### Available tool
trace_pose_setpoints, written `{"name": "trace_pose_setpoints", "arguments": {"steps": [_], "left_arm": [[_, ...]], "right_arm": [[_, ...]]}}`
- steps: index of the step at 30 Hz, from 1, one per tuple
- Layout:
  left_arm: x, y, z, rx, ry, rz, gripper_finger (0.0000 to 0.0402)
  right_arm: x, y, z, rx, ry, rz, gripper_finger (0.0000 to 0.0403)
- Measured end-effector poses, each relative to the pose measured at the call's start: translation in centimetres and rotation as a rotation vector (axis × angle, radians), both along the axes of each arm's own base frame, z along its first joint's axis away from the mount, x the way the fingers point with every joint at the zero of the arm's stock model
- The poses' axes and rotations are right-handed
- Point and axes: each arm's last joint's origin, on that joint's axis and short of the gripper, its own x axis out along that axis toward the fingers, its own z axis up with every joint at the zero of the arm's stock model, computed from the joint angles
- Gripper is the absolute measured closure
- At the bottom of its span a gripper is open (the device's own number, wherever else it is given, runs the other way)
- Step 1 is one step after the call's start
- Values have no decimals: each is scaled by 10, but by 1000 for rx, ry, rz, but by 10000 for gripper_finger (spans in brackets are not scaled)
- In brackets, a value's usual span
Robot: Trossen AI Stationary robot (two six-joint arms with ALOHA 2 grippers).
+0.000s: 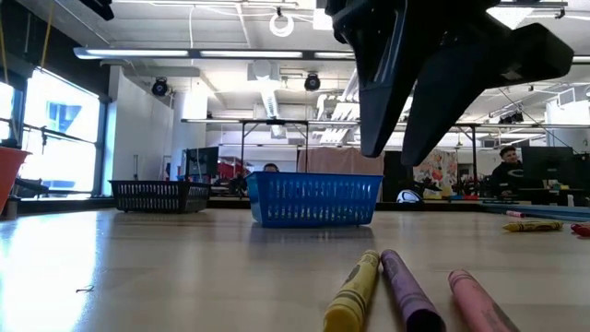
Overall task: Sort crayons
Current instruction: Put the red crayon into the black basket
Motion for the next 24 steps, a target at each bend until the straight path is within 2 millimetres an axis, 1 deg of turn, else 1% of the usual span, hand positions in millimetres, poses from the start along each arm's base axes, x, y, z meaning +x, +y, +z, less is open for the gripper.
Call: {"name": "trace_pose_setpoints", "arguments": {"steps": [5,9,14,19,24], "left_arm": [[16,-11,-14,5,29,7,273],[24,-12,-16,-53,29,18,273],[23,-10,-14,-58,24,16,273],[23,-10,-14,-64,35,11,273],[23,-10,-14,-50,44,-8,273]], "right_arm": [[-2,3,0,6,0,-7,295],[-4,9,-4,30,13,-33,295],[-5,21,-10,69,-3,-72,295],[1,36,-26,142,-39,-52,295],[3,42,-33,178,-42,-69,295]]}}
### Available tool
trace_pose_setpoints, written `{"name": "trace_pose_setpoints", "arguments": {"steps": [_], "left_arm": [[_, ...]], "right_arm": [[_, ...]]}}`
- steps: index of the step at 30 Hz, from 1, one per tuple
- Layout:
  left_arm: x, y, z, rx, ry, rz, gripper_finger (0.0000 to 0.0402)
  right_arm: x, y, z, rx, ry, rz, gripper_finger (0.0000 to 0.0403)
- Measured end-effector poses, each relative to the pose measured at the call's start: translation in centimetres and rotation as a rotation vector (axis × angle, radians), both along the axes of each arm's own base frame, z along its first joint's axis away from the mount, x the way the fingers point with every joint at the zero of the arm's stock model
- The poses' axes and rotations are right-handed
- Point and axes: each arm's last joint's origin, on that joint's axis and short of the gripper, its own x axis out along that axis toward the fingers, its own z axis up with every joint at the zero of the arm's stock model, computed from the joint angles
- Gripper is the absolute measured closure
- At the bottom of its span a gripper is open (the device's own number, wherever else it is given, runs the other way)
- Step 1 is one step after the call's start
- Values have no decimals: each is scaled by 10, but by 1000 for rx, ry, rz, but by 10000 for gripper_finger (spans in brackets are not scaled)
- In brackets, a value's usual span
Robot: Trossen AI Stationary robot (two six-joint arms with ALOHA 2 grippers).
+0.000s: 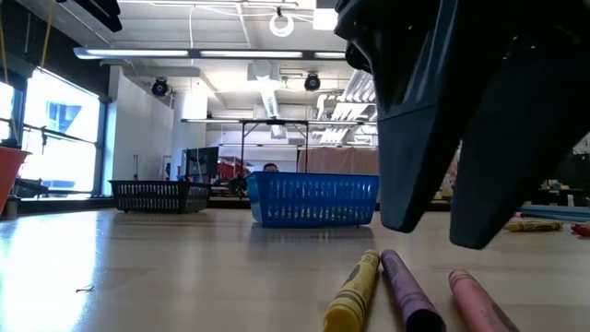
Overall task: Sort crayons
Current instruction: Put the red crayon into the black basket
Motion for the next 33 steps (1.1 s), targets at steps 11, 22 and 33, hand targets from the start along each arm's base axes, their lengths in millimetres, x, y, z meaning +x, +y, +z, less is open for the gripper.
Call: {"name": "trace_pose_setpoints", "arguments": {"steps": [11,22,33], "left_arm": [[0,0,0,13,16,-25,273],[-2,1,-1,28,32,-30,273],[-2,1,-1,29,33,-30,273]], "right_arm": [[-8,12,0,64,32,-24,295],[-11,11,-1,49,61,-51,295],[-4,14,-15,77,49,-74,295]]}}
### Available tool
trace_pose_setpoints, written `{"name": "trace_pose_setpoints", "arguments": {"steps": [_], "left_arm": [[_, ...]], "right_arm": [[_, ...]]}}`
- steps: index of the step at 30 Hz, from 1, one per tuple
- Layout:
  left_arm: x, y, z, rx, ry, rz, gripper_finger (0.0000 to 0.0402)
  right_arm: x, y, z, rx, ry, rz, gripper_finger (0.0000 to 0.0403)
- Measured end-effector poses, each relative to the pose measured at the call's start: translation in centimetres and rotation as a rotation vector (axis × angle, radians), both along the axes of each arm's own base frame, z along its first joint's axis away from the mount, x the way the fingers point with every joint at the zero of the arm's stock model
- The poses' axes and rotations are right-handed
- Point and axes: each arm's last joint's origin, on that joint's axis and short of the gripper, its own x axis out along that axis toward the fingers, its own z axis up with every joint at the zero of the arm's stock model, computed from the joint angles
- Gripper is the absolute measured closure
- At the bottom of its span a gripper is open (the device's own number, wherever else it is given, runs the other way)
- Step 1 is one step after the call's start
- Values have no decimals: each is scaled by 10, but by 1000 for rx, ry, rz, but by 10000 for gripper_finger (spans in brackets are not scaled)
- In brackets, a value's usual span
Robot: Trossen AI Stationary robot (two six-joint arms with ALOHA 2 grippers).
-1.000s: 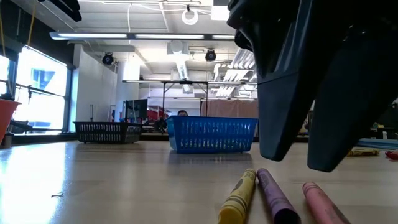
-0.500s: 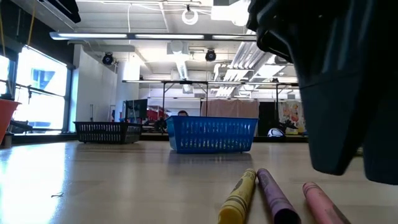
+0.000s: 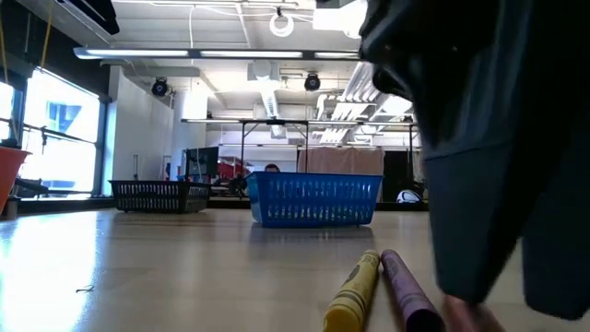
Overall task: Sort crayons
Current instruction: Put the red crayon into the black basket
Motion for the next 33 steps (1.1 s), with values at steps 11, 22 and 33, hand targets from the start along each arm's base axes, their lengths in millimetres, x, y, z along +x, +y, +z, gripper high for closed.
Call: {"name": "trace_pose_setpoints", "arguments": {"steps": [11,22,33], "left_arm": [[-1,1,0,10,12,0,273],[-2,2,-1,18,22,1,273],[-2,2,-1,27,27,-13,273]], "right_arm": [[3,-1,-8,2,14,-25,301],[-1,-4,-11,-18,64,-53,372],[-11,-13,-13,-108,173,-41,382]]}}
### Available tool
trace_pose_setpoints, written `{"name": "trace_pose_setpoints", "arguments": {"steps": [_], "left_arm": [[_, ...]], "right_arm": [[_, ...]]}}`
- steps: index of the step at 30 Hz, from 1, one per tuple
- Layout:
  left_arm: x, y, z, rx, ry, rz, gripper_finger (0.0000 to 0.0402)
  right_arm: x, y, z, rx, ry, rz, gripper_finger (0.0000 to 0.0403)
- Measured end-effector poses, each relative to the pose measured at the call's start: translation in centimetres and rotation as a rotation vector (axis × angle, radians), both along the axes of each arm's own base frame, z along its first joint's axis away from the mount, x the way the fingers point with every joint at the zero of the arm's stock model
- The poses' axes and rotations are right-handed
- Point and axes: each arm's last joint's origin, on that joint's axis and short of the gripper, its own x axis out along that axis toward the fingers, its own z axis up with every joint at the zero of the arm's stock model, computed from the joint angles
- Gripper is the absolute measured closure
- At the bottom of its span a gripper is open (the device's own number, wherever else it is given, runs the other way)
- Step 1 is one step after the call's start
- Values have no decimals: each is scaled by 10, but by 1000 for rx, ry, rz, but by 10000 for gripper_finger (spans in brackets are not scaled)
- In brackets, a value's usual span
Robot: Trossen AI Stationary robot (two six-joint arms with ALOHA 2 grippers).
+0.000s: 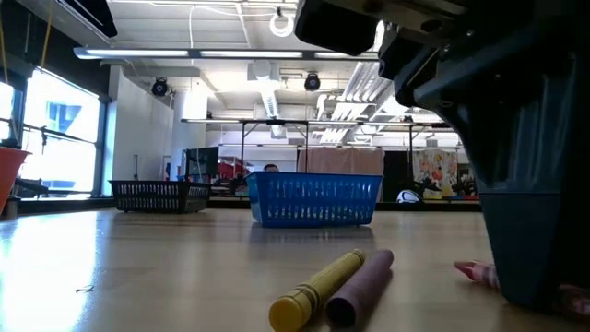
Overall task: Sort crayons
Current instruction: Put the red crayon into the black basket
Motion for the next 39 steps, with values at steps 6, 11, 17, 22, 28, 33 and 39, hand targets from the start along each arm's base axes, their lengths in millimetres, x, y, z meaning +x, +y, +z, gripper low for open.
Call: {"name": "trace_pose_setpoints", "arguments": {"steps": [6,11,17,22,28,33,39], "left_arm": [[0,0,0,5,-3,1,273],[2,2,0,14,-2,2,273],[5,5,0,7,-10,18,273],[8,8,1,30,-11,4,273],[17,15,3,90,-53,-11,273],[25,23,5,108,-93,36,273],[35,34,7,98,-128,73,273]], "right_arm": [[-1,-1,8,-11,-28,12,397],[-4,-14,31,-93,-74,15,394],[-3,-39,68,-203,-157,71,394],[10,-77,95,-350,-250,107,394],[24,-128,121,-471,-297,177,394],[34,-162,150,-593,-411,205,394],[47,-190,178,-701,-556,295,394]]}}
